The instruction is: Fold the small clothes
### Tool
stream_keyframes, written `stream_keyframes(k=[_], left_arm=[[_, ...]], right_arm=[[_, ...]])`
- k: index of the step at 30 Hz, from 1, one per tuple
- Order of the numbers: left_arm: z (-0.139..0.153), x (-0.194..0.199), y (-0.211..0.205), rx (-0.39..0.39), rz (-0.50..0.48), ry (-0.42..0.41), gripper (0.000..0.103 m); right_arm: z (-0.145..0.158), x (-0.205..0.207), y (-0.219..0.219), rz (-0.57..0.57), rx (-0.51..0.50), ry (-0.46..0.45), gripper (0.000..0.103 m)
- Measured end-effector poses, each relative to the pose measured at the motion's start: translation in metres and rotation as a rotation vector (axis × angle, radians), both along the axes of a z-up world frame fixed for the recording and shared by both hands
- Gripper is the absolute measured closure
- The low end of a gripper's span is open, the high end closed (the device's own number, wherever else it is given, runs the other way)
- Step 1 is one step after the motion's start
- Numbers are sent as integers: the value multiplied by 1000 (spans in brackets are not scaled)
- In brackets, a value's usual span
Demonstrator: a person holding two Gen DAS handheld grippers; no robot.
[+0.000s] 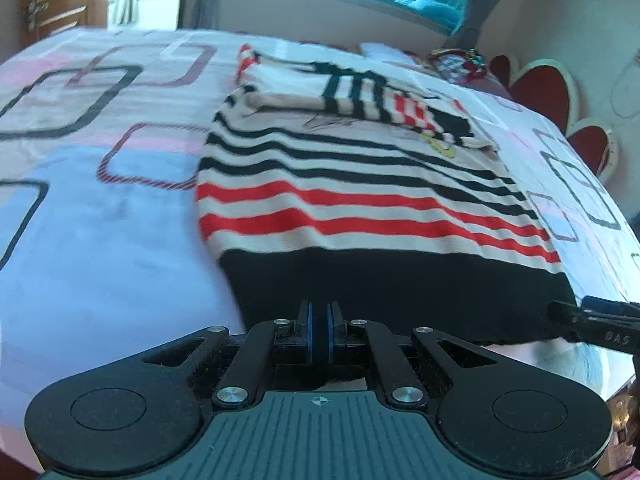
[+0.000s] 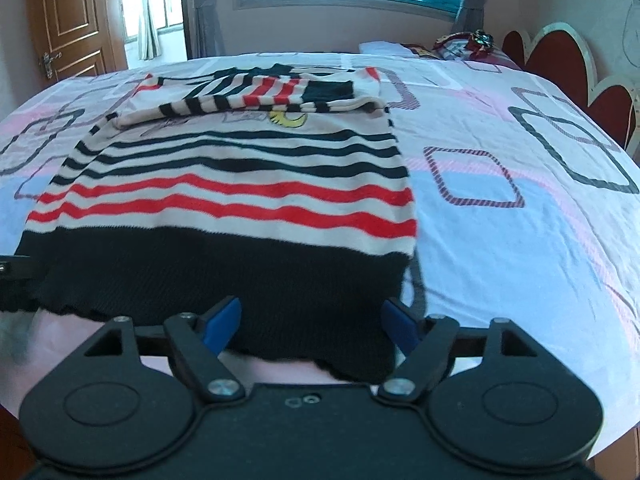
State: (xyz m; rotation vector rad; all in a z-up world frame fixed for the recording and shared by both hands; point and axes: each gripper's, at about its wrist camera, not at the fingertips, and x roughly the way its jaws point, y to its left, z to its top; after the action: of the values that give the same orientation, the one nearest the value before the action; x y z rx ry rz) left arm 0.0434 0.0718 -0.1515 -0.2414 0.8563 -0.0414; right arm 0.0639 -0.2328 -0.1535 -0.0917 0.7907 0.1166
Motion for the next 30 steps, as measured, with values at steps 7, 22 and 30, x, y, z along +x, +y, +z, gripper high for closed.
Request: stream_keyframes(k=[7,22,30], left_arm=[[-11,7,15,-44,41,61,98],[-14,8,20,-107,50,95,98],[10,-1,8,120,80,-2,97]], right_arm=[[-2,12,-30,-54,49,42,22],[-12,22,-25,-18,103,114,27],[-13,23,-23,-6,92,109,25]])
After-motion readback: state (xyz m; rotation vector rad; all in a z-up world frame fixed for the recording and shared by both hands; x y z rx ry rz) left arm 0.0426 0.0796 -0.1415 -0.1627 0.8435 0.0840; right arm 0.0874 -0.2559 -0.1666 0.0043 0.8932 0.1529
